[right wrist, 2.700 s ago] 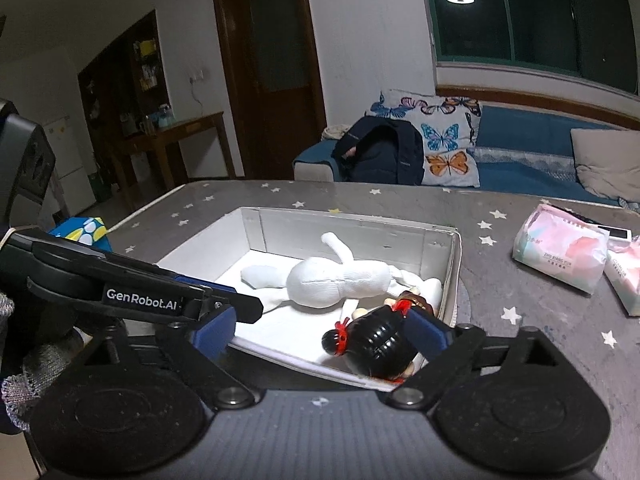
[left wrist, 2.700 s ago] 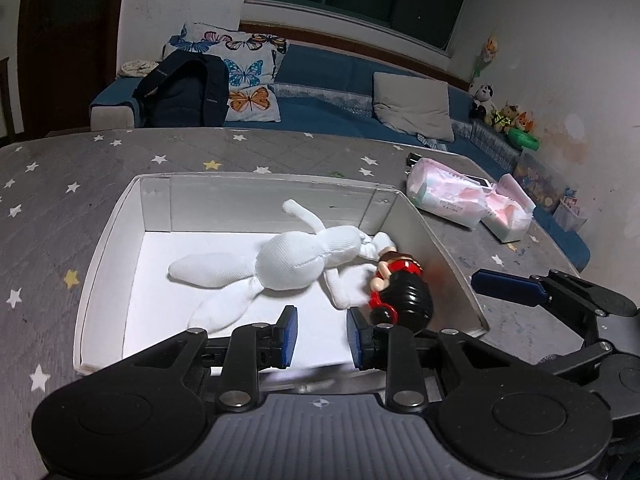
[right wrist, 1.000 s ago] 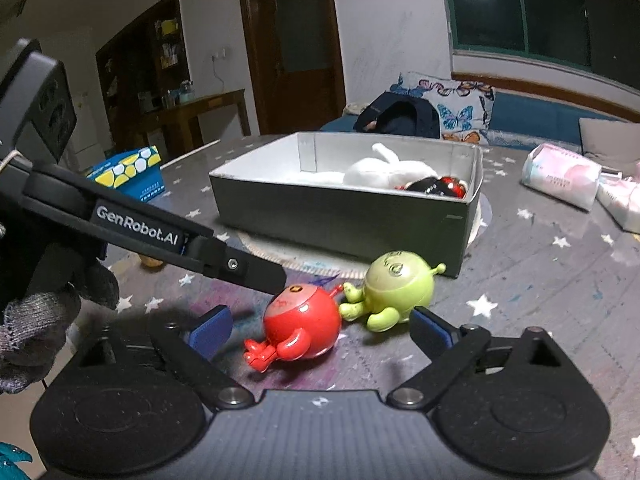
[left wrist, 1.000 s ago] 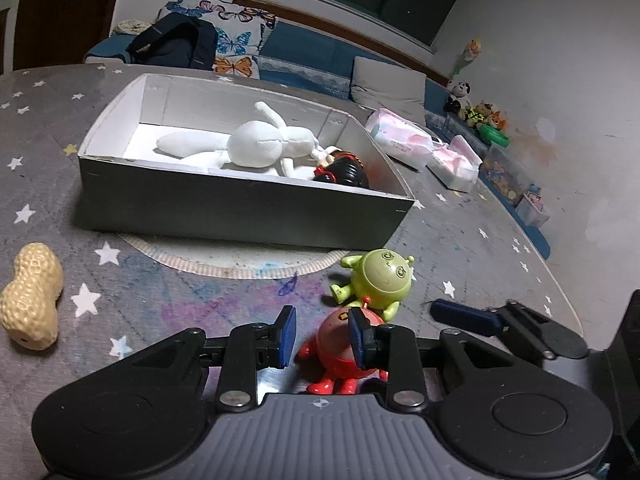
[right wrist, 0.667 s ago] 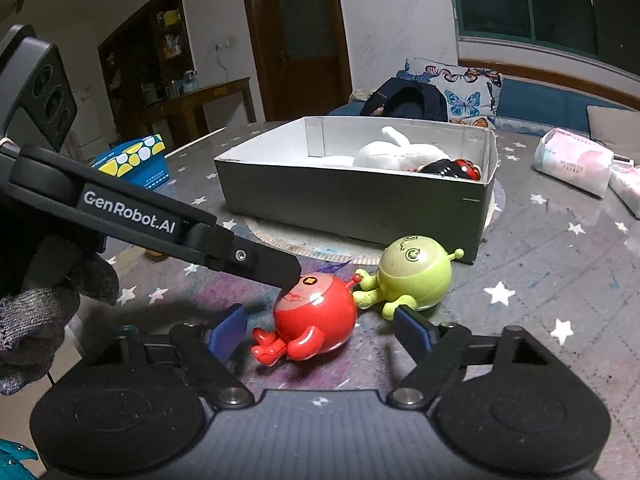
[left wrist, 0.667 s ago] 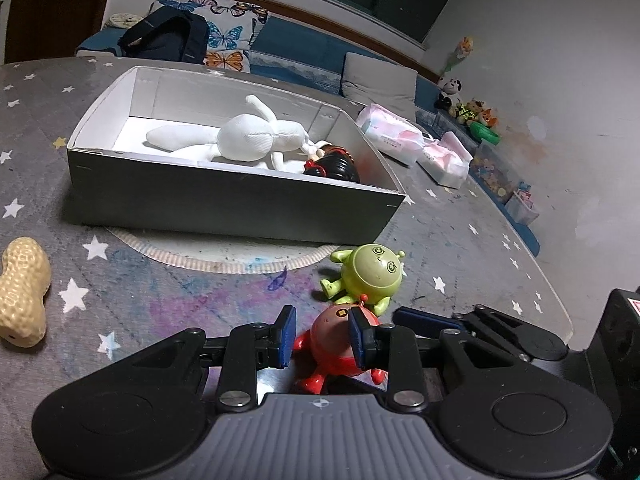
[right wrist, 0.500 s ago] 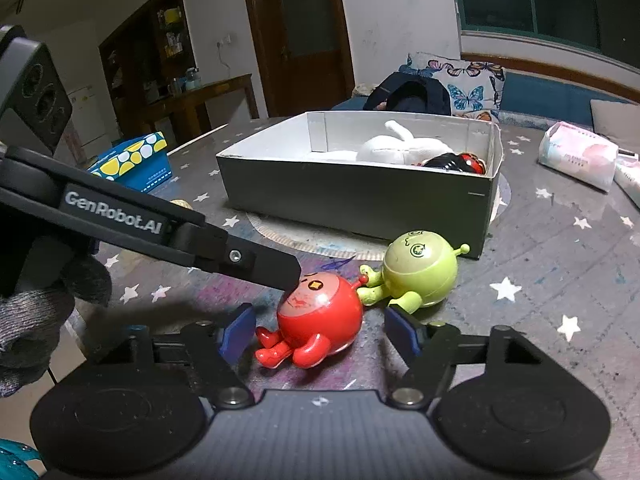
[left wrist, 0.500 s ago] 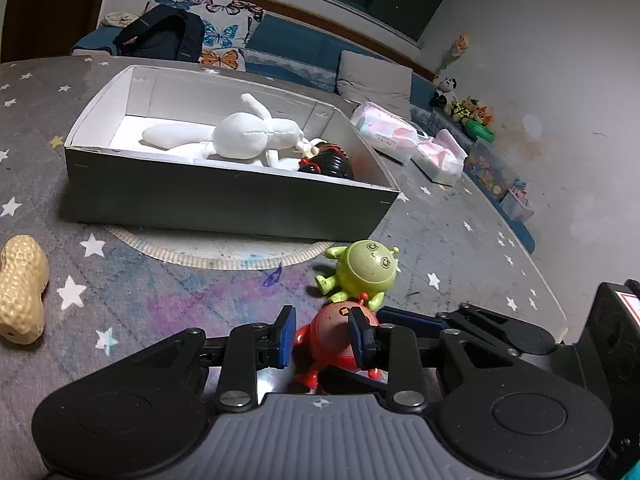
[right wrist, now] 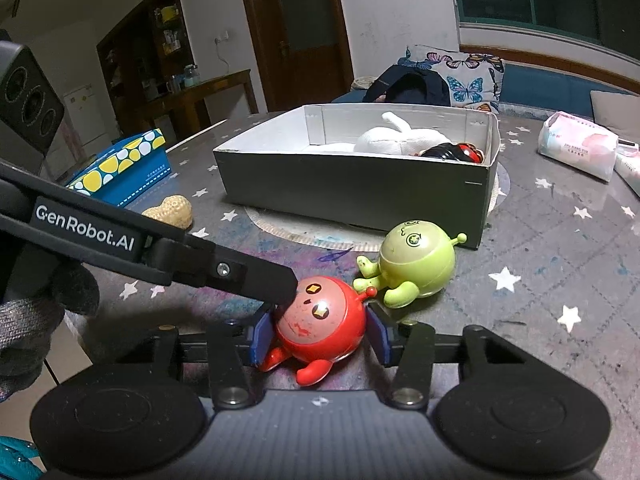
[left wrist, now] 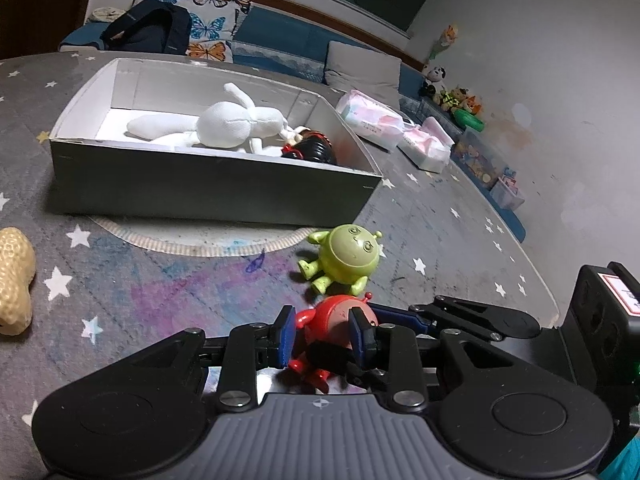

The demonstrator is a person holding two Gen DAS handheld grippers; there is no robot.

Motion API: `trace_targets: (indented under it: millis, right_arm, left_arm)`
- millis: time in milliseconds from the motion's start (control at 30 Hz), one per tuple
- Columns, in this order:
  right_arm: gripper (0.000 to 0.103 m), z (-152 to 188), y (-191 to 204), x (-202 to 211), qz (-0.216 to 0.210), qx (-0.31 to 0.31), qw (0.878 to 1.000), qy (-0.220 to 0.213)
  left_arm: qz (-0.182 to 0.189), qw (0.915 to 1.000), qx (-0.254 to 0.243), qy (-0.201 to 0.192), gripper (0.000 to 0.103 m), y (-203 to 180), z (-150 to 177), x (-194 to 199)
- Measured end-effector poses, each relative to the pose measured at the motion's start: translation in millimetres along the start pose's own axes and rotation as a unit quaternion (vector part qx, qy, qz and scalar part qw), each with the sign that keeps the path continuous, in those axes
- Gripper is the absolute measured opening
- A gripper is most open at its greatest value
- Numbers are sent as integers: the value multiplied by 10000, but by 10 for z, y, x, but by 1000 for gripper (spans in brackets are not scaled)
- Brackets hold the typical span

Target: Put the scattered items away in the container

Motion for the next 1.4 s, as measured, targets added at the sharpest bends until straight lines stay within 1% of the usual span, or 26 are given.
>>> trace_targets:
  millis: [233,333,533,733,900,1000,1100,1233,1400]
  right_arm:
    - [49,-3,21,-17,-9,72,10000,3]
    - [49,-25,40,-13,-33,136,9999,5]
    - [49,-216,63,14,-52,301,9994,-141]
    - [49,-587,53,-28,-48,571,9975,-403]
    - [49,-969,-20,-241,-26,802,9952,-560]
    - [49,-1154,-92,-423,-27,867,9946,-562]
    - [49,-1285,-180,-644,-74,866,9951,-480]
    - [49,-1343,-287,-915,-91,920,9953,-272]
    - [49,-1280,-376,-1216,-111,1005,9948,81]
  left_arm:
    - [105,9999,-66,91,32,-64,28,-37]
    - [119,9999,-58,68,32,-73,13,-29]
    - [198,9995,-174,-187,31,-131,-156,52]
    - [265,9976,-291,-565,31,-161,-525,91]
    - [248,9956,-302,-853,31,-106,-903,-18]
    - [226,9947,-261,-970,31,-20,-1102,-131]
    - [213,9948,-80,-993,30,121,-1253,-283]
    - [191,9953,159,-940,30,312,-1337,-507]
    - [133,9962,426,-743,30,513,-1328,-766]
Point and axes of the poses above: each gripper's, at about its wrist camera, not at the fingertips, and x roughly against the way its jaws point, y to its left, z to its underside, the point moved 6 cm from there along -x, roughly the way its jaws point, and after that the axes turned 15 degrees about -y, right-handed, at the moved point
